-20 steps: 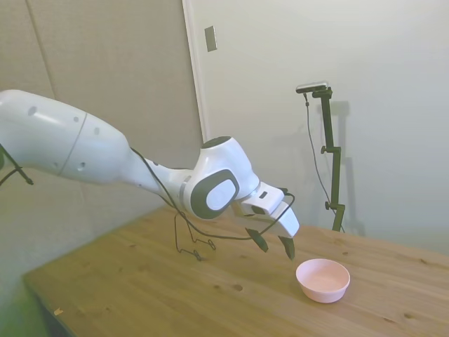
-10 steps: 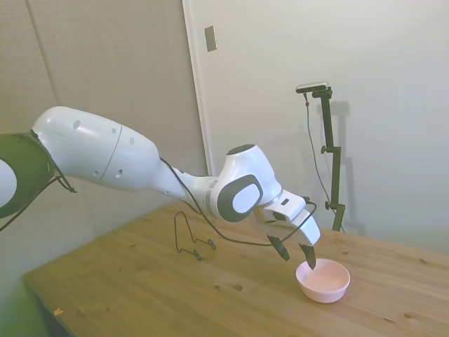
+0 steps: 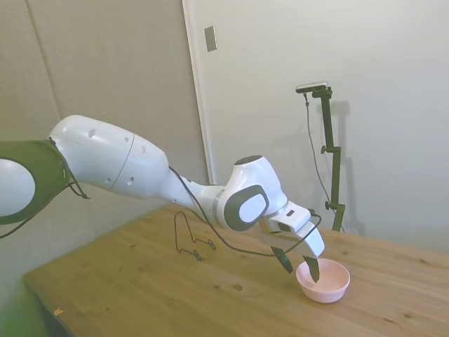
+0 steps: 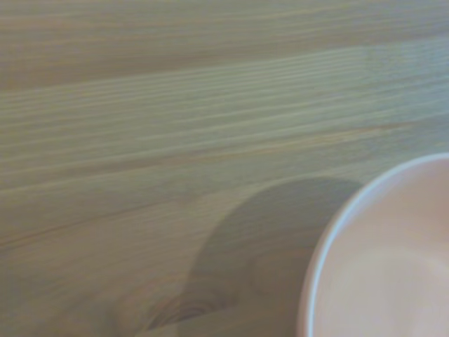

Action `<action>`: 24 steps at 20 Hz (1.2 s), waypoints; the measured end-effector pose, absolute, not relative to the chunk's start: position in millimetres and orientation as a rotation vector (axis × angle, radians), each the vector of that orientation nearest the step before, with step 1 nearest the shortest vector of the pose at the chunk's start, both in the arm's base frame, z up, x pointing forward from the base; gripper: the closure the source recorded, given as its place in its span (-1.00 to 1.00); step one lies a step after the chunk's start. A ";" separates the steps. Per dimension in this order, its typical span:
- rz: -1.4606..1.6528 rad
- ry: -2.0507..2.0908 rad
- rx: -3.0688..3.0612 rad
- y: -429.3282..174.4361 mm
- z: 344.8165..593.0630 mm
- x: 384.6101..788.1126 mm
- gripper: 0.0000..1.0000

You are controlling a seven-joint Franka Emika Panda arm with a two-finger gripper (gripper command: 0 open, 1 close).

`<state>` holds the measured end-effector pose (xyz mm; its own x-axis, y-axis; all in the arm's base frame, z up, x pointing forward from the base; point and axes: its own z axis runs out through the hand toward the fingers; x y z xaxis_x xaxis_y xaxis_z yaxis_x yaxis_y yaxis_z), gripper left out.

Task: Load the bowl

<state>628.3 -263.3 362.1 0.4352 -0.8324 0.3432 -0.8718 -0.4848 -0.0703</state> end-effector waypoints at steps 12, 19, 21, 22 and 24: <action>0.483 -1.551 2.559 -266.2 361.9 631.5 1.00; 0.486 -1.557 2.566 -268.8 359.1 637.2 1.00; 0.489 -1.555 2.569 -267.2 360.2 638.6 1.00; 0.489 -1.554 2.571 -266.7 360.3 638.9 1.00; 0.489 -1.553 2.574 -266.8 360.4 638.9 1.00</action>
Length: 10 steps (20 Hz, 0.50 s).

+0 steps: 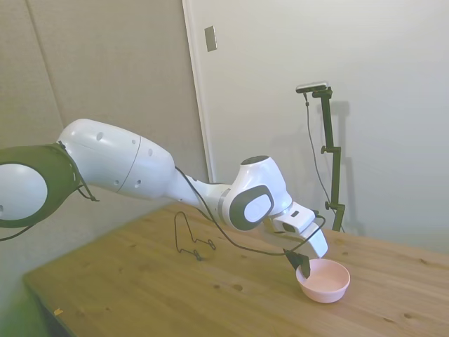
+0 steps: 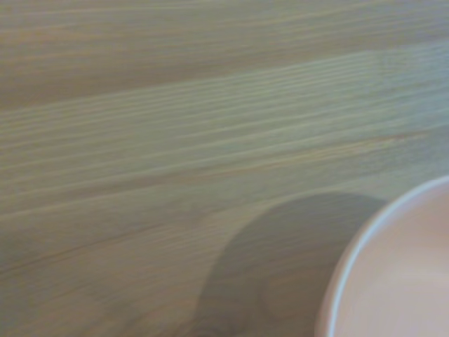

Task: Load the bowl

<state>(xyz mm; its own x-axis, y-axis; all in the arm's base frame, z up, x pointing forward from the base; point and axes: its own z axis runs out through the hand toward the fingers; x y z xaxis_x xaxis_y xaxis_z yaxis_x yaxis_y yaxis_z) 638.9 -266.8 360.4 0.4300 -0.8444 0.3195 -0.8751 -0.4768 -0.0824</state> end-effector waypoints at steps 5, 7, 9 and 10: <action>0.491 -1.550 2.607 -264.1 366.9 640.6 1.00; 0.483 -1.559 2.637 -255.7 374.0 642.1 1.00; 0.483 -1.567 2.688 -240.3 388.7 644.0 1.00; 0.482 -1.571 2.722 -228.7 398.6 643.8 1.00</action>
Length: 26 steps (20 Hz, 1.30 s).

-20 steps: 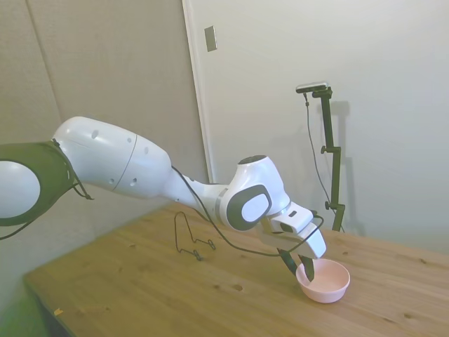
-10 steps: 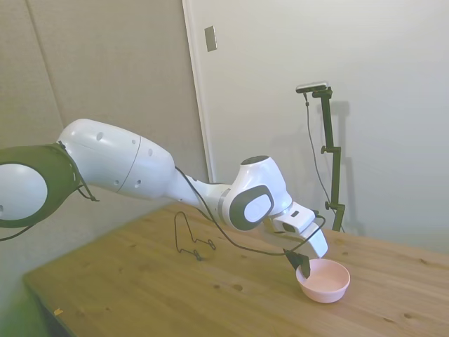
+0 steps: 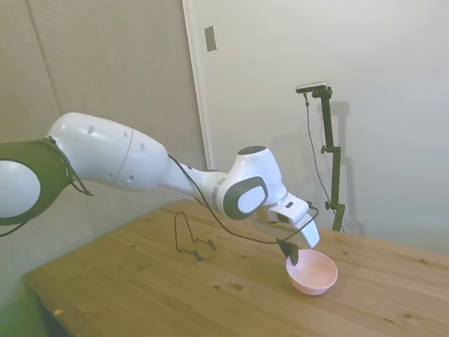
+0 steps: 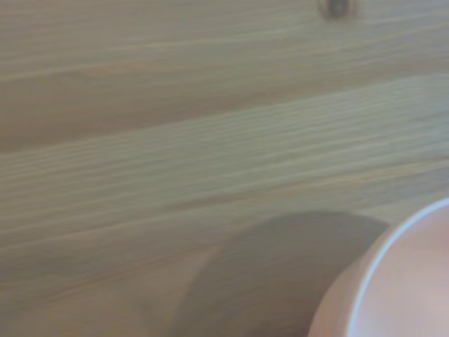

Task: Load the bowl

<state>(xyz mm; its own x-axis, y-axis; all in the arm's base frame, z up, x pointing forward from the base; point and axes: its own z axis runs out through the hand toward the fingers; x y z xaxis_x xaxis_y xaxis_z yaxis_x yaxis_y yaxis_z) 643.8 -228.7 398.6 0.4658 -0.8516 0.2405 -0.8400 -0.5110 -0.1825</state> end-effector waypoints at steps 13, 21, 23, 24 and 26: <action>-0.272 1.205 -2.497 -86.6 454.3 616.0 1.00; -0.229 0.991 -2.280 -29.7 460.2 607.9 1.00; -0.230 0.965 -2.277 -16.4 473.4 584.6 1.00; -0.227 0.967 -2.272 -16.4 472.8 584.3 1.00; -0.222 0.948 -2.238 -15.5 470.0 583.8 1.00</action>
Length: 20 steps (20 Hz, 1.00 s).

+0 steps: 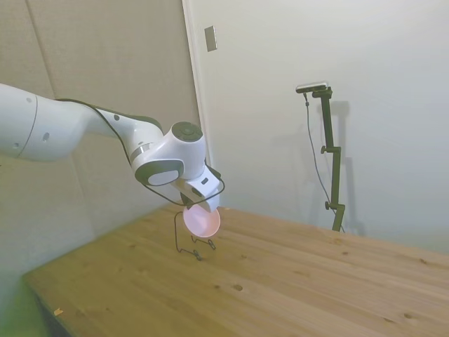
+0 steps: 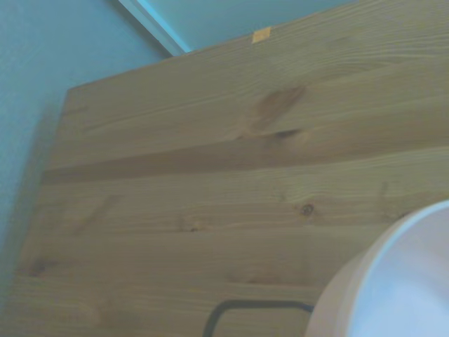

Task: Load the bowl

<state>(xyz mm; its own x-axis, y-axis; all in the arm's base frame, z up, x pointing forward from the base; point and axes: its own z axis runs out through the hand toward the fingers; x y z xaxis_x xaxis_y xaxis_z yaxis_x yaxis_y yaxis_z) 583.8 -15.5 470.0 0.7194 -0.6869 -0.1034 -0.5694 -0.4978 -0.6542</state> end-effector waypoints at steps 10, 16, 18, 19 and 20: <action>-0.137 0.792 -2.065 -24.8 436.3 580.3 1.00; -0.139 0.755 -2.017 -29.0 409.1 583.1 1.00; -0.129 0.749 -2.004 -27.1 402.4 586.5 1.00; -0.121 0.745 -1.998 -26.1 401.0 589.1 1.00; -0.118 0.743 -1.996 -25.8 399.9 591.7 1.00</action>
